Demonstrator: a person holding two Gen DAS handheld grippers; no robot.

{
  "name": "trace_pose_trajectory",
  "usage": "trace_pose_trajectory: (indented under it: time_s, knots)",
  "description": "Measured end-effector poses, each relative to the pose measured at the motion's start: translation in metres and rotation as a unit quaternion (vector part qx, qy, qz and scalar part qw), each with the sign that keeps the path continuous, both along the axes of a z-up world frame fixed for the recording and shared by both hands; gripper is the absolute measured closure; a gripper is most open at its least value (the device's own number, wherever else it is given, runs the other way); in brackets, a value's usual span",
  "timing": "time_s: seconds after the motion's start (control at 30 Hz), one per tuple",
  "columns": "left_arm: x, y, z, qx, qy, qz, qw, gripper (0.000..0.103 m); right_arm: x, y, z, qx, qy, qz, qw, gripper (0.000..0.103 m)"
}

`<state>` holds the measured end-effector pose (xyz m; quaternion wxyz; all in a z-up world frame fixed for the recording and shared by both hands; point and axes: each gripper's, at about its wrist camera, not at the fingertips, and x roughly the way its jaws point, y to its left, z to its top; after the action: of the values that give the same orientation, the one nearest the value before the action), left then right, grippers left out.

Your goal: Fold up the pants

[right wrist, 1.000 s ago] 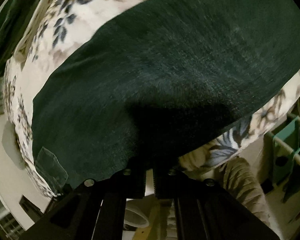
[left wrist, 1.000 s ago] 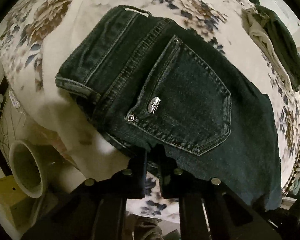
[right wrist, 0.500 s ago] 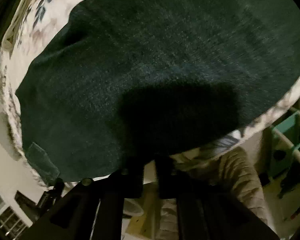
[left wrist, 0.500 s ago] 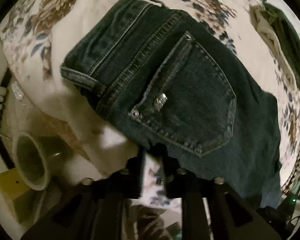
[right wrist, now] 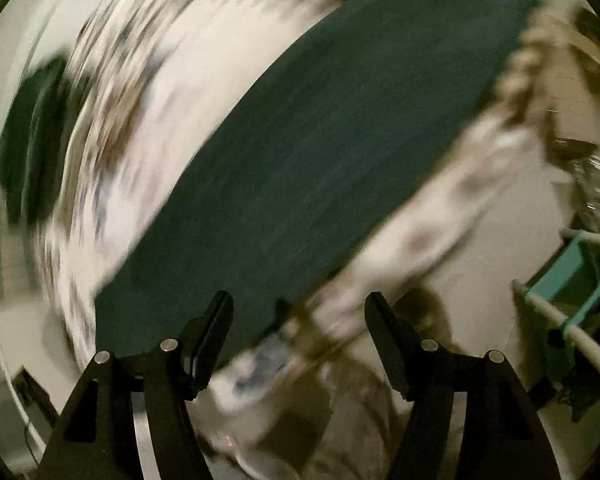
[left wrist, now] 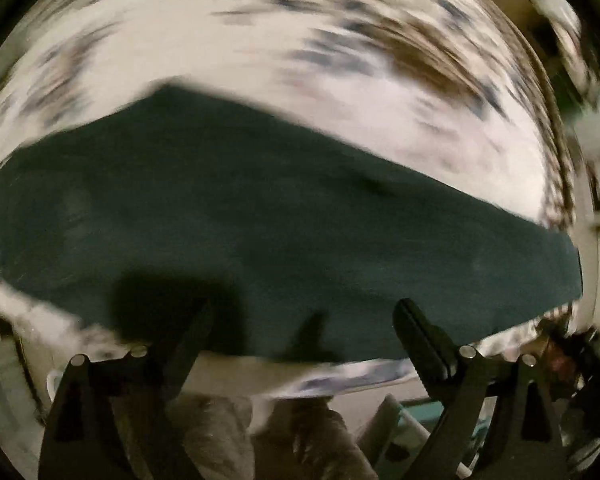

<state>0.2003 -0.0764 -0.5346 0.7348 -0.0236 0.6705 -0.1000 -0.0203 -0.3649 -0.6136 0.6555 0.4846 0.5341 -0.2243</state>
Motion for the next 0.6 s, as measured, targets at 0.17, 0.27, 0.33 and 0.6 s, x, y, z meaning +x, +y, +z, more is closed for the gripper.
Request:
trace_pose_trajectory:
  time_s: [0.17, 0.27, 0.33, 0.6]
  knots:
    - [0.006, -0.119, -0.030, 0.036, -0.006, -0.091, 0.9951, 0.011, -0.038, -0.130, -0.017, -0.014, -0.042, -0.114, 0.993, 0.033]
    - [0.010, -0.154, -0.064, 0.069, 0.004, -0.123, 0.9900, 0.010, -0.036, -0.179, -0.032, -0.026, -0.060, -0.130, 0.989, 0.040]
    - [0.014, -0.158, -0.075, 0.079, -0.005, -0.118, 0.9899, 0.000, -0.032, -0.203, -0.043, -0.031, -0.072, -0.142, 0.987, 0.042]
    - [0.031, -0.160, -0.076, 0.082, 0.008, -0.076, 0.9937, 0.000, -0.032, -0.208, -0.048, -0.031, -0.107, -0.157, 0.981, 0.062]
